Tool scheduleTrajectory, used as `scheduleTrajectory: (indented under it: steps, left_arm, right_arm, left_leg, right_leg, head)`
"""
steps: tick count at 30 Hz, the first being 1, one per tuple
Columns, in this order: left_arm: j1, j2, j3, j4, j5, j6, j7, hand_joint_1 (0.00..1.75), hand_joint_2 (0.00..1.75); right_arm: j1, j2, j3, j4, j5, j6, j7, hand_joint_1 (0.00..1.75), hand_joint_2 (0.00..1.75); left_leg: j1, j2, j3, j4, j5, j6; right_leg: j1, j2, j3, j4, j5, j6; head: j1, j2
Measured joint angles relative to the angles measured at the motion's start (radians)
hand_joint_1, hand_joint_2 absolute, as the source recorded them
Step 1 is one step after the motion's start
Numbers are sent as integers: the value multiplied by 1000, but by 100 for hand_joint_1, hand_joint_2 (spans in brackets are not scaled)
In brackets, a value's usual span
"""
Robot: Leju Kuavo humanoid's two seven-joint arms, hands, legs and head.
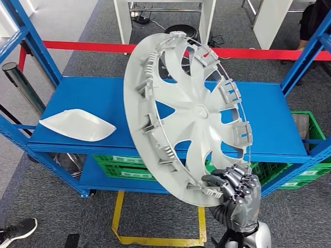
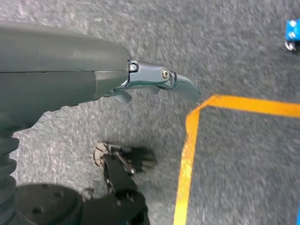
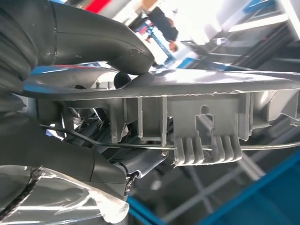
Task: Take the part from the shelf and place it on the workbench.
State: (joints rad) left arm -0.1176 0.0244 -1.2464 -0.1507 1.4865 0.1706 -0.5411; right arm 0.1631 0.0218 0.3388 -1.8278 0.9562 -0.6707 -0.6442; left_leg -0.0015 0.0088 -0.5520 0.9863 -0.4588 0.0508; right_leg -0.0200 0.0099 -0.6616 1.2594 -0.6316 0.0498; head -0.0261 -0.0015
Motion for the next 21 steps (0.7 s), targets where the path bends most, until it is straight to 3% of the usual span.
scheduleTrajectory:
  steps: [1, 3, 5, 9, 10, 12, 14, 15, 16, 17, 19, 21]
  left_arm:
    - [2, 0, 0, 0, 1, 5, 1, 0, 175]
    - [5, 1, 0, 0, 2, 12, 2, 0, 175]
    - [7, 4, 0, 2, 3, 16, 2, 0, 175]
    - [11, 6, -1, 5, 4, 22, 1, 0, 175]
    - [11, 6, -2, 5, 5, 24, 0, 0, 175]
    - [12, 9, -2, 6, 11, 25, -2, 0, 175]
    - [13, 13, -2, 6, 24, 19, -5, 0, 175]
    - [14, 16, -2, 6, 31, 14, -6, 0, 175]
    - [15, 19, -1, 7, 36, 9, -6, 0, 175]
    - [16, 23, -1, 7, 40, 6, -5, 0, 175]
    - [15, 31, -1, 8, 42, 3, -4, 0, 175]
    - [15, 37, 0, 10, 43, 2, -3, 0, 175]
  right_arm:
    - [7, 1, -3, -3, -16, 0, 1, 175, 175]
    - [14, 1, -6, -7, -46, 0, 7, 175, 175]
    - [15, 0, -6, -13, -77, 0, 17, 175, 175]
    - [17, -8, 8, -20, -116, 0, 35, 175, 175]
    - [18, -10, 11, -22, -118, 0, 33, 175, 175]
    - [17, -10, 18, -27, -118, 0, 25, 175, 175]
    - [9, -10, 30, -28, -120, 1, 18, 175, 175]
    - [2, -10, 38, -25, -121, 1, 18, 175, 175]
    - [-7, -8, 48, -20, -120, 1, 19, 175, 175]
    - [-16, -4, 57, -15, -118, 1, 21, 175, 175]
    - [-30, 4, 70, -4, -114, 1, 23, 175, 175]
    - [-40, 10, 79, 2, -113, 1, 24, 175, 175]
  left_leg:
    - [2, 1, -3, 4, 0, -3]
    - [9, 2, -11, 18, -4, -16]
    - [9, 1, -25, 40, -9, -34]
    - [7, -1, -46, 64, -10, -60]
    - [9, -1, -52, 78, -28, -65]
    - [11, -2, -78, 161, -104, -73]
    - [11, -2, -104, 277, -177, -76]
    - [11, -2, -105, 309, -189, -74]
    - [10, -3, -90, 305, -181, -70]
    - [8, -3, -59, 266, -157, -63]
    - [1, -6, 29, 131, -115, -43]
    - [-7, -7, 82, 36, -102, -33]
  right_leg:
    - [-4, -2, 8, -11, 20, 5]
    - [-14, -10, 68, -120, 75, 19]
    - [-16, -13, 116, -204, 99, 20]
    - [-14, -8, 102, -205, 100, -18]
    - [-14, -8, 95, -204, 106, -28]
    - [-12, -9, 79, -205, 120, -43]
    - [-6, -10, 61, -205, 134, -50]
    - [-3, -10, 51, -205, 142, -53]
    - [0, -9, 41, -204, 150, -54]
    - [3, -8, 31, -204, 158, -55]
    - [8, -7, 16, -205, 174, -53]
    - [6, -10, 10, -209, 190, -45]
  head:
    - [0, 0]
    - [0, 0]
    - [5, 0]
    - [5, 0]
    - [5, 0]
    - [4, 0]
    - [4, 0]
    - [4, 0]
    - [4, 0]
    - [3, 0]
    - [4, 0]
    - [4, 0]
